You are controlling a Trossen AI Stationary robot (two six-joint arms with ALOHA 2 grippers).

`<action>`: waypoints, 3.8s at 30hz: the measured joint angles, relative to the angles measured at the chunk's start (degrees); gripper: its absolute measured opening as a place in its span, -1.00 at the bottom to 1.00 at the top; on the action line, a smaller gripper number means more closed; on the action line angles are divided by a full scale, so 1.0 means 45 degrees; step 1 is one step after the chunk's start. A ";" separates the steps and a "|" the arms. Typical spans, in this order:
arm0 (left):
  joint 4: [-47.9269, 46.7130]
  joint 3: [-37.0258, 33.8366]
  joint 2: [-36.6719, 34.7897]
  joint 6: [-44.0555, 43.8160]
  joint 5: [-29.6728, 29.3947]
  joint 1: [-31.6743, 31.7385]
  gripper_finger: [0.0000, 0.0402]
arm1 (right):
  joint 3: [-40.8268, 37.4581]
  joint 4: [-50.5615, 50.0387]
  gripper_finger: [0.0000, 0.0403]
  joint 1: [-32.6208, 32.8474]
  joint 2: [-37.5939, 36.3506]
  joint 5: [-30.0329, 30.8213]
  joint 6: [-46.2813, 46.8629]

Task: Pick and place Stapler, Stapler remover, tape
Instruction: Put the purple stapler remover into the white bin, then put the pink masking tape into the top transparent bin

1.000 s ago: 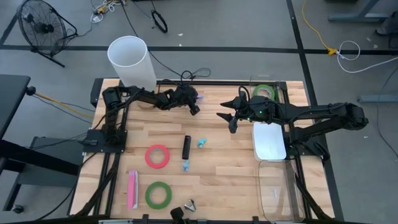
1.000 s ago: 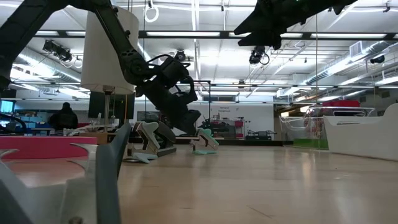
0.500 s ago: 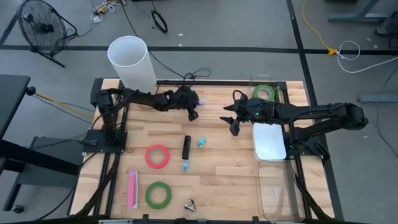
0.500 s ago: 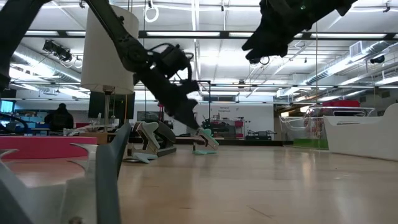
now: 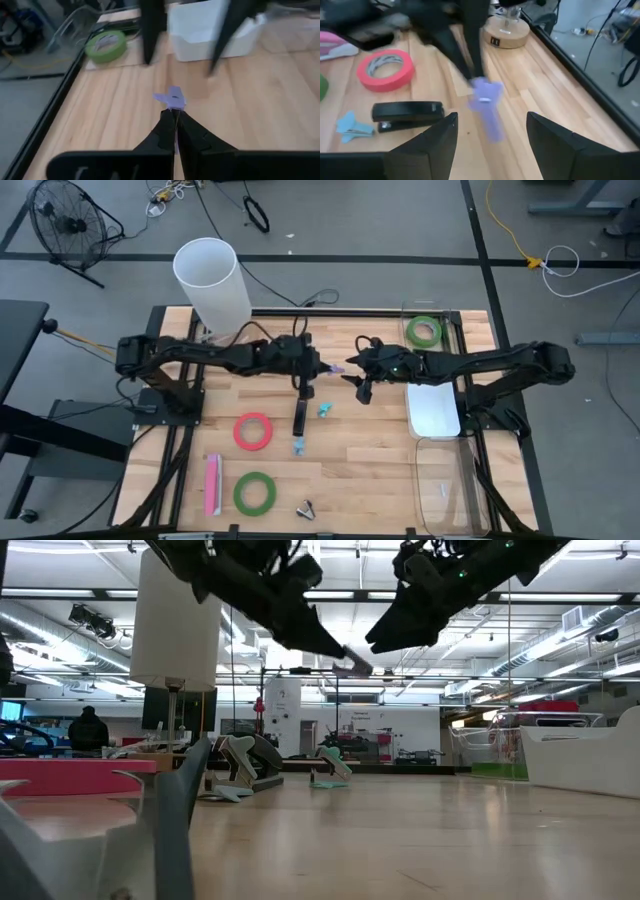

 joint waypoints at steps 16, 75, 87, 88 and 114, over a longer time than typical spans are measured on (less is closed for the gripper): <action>-0.0576 0.0000 -0.0349 0.0224 -0.1241 -0.1251 -0.99 | 0.0015 0.1226 0.17 0.0087 0.0951 -0.1015 -0.0459; -0.8771 -0.0005 -0.3572 -0.3128 -0.2101 -0.2607 -0.83 | 0.0010 -1.5743 -0.88 0.5170 -0.5267 -0.0263 1.1087; -0.8903 -0.0005 -0.3567 -0.3476 -0.2097 -0.2634 -0.83 | 0.0010 -1.6926 -0.88 0.5853 -0.5164 0.0659 1.2481; -0.8932 -0.0005 -0.3567 -0.3495 -0.2097 -0.2634 -0.83 | 0.0010 -1.6982 -0.88 0.5853 -0.5164 0.0841 1.2534; -1.3421 0.0000 -0.3387 -0.6496 -0.1144 -0.3709 -0.83 | 0.0005 -1.6591 0.17 0.5848 -0.5164 0.2410 1.3000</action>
